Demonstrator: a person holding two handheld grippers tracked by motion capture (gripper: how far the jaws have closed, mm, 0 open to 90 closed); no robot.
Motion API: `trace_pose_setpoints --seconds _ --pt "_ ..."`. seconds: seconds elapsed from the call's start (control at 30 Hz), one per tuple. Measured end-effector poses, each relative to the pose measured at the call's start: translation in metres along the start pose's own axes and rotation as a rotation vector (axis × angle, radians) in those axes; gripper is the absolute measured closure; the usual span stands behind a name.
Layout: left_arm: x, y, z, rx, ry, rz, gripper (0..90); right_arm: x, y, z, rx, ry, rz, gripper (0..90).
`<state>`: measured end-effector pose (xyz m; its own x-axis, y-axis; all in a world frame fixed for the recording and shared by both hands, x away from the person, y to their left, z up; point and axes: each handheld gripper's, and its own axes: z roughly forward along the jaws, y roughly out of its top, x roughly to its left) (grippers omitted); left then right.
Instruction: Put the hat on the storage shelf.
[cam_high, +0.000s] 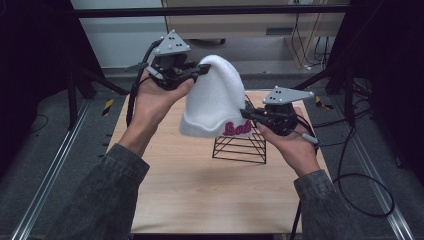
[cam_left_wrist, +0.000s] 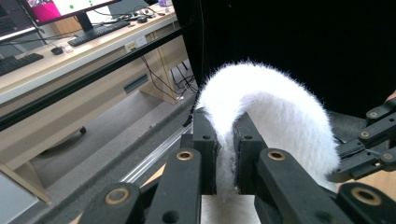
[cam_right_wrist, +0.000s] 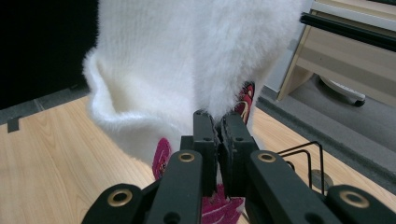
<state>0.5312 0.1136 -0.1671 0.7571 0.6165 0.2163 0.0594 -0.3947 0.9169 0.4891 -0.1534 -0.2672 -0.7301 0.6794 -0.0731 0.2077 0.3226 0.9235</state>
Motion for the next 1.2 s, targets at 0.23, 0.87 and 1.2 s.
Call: trace_pose_setpoints --seconds 0.23,0.87,1.2 --pt "-0.002 0.003 0.008 -0.012 0.005 0.013 82.7 -0.006 -0.002 0.002 0.002 -0.006 0.01 86.2" --pt "-0.006 0.006 0.03 -0.044 0.043 0.016 82.7 -0.018 -0.004 0.002 -0.016 -0.026 0.048 86.3" --pt "-0.008 0.009 0.045 -0.072 0.041 -0.001 82.7 -0.026 -0.006 -0.003 -0.046 -0.042 0.085 86.3"
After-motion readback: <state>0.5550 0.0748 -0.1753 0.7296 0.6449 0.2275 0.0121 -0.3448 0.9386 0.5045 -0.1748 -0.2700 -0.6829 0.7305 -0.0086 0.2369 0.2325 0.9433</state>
